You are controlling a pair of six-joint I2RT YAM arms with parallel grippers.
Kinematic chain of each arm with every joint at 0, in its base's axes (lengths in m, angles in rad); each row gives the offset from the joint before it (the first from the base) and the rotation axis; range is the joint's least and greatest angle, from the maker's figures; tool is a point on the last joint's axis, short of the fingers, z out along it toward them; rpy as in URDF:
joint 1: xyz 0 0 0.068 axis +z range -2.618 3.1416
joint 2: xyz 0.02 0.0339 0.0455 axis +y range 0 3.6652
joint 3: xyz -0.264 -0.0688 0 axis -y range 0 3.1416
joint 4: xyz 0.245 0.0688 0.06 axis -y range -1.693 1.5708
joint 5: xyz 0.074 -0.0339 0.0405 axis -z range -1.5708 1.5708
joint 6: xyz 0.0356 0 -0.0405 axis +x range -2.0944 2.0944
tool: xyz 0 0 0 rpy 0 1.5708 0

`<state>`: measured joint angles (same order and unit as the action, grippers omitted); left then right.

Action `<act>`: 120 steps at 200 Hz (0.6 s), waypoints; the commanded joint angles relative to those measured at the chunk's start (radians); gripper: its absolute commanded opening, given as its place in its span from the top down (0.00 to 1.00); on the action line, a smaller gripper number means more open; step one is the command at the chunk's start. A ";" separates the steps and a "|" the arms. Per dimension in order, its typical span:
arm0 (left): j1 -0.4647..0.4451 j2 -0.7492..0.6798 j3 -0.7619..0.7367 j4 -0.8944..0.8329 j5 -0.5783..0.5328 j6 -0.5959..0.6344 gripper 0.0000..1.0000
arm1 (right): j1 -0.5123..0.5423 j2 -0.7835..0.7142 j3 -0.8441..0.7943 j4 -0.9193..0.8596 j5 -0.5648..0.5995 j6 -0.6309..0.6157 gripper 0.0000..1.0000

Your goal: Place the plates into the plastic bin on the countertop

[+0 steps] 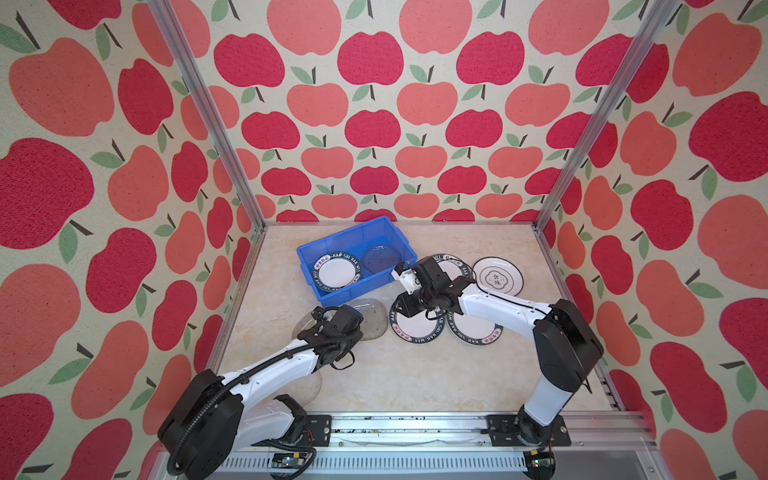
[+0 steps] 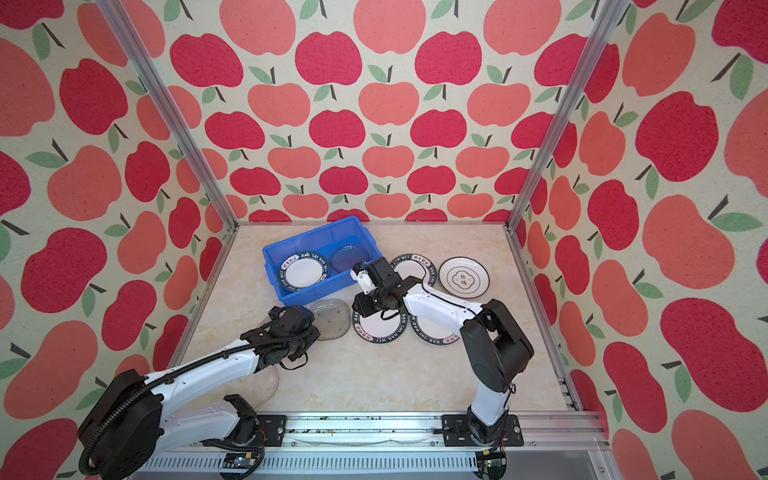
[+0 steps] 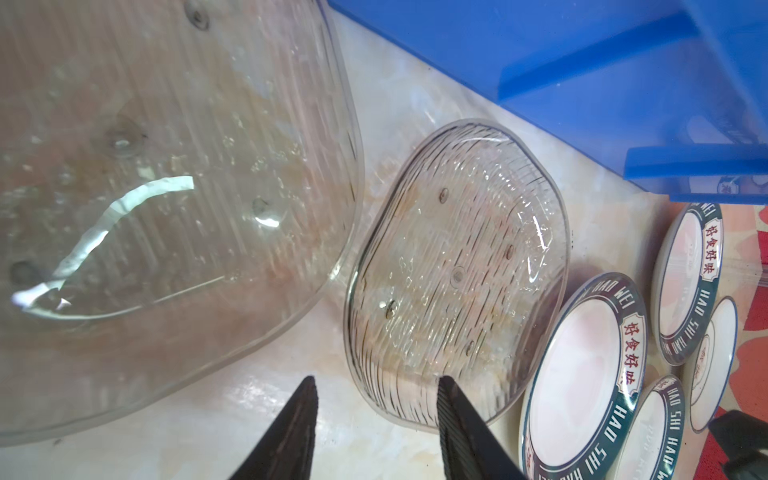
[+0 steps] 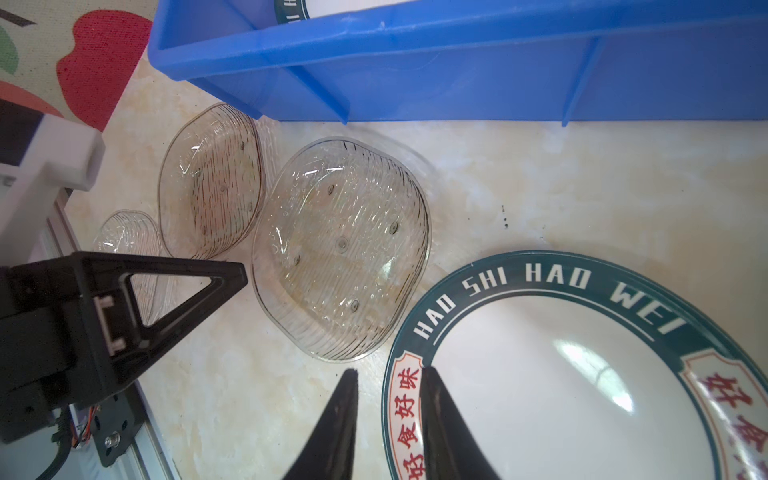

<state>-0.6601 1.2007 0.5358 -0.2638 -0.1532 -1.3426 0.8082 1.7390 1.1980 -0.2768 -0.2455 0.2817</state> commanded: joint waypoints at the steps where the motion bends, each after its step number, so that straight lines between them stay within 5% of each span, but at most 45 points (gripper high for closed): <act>1: -0.004 0.052 0.012 0.044 0.012 -0.023 0.53 | -0.010 -0.005 -0.013 0.013 -0.025 -0.008 0.71; 120: -0.020 0.113 0.006 0.057 -0.005 -0.023 0.74 | -0.023 0.007 -0.029 0.029 -0.034 0.002 0.71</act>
<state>-0.6762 1.3102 0.5415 -0.1959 -0.1318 -1.3491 0.7906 1.7393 1.1793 -0.2543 -0.2626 0.2817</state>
